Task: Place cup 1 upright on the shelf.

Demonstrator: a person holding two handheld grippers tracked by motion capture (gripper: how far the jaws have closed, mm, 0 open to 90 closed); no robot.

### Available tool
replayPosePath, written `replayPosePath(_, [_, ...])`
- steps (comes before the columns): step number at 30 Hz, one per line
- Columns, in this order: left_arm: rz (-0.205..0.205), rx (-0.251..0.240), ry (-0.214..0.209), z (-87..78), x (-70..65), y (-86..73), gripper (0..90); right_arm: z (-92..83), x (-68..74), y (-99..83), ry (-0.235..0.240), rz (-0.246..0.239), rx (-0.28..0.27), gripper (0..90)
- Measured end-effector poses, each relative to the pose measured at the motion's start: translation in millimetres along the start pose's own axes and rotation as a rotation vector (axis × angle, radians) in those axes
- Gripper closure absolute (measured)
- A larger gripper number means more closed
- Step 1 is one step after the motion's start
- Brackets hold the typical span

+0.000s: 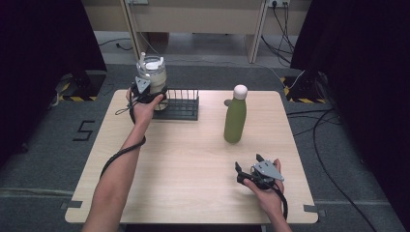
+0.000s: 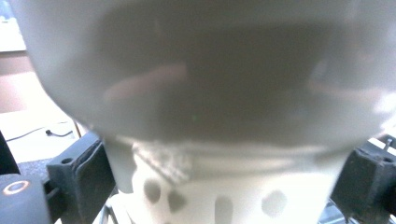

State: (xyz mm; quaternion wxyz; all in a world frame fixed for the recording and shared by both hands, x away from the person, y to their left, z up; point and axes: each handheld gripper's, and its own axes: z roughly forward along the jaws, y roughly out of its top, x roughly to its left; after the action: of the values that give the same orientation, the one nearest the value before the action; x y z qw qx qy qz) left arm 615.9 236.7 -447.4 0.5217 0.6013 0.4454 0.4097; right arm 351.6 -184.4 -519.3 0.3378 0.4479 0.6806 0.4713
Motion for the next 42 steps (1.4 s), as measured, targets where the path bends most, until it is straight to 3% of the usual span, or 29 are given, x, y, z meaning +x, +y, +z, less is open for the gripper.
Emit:
replayPosePath(6, [-0.001,-0.001,-0.002,-2.0,0.5,3.9,3.5,0.1,0.4,0.1,0.0,-0.008,0.001,14.2])
replayPosePath(11, [-0.018,0.008,0.001,-4.5,0.4,-2.0,0.0,-0.1,0.5,0.1,0.0,-0.008,0.001,14.2])
replayPosePath(25, [-0.011,-0.012,0.003,-14.5,0.2,-0.5,1.3,0.2,0.6,0.2,0.0,-0.009,0.003,14.2])
replayPosePath(42, [0.053,0.0,-0.001,-55.0,3.3,-0.2,0.7,0.4,0.9,0.2,0.0,-0.009,0.003,14.2])
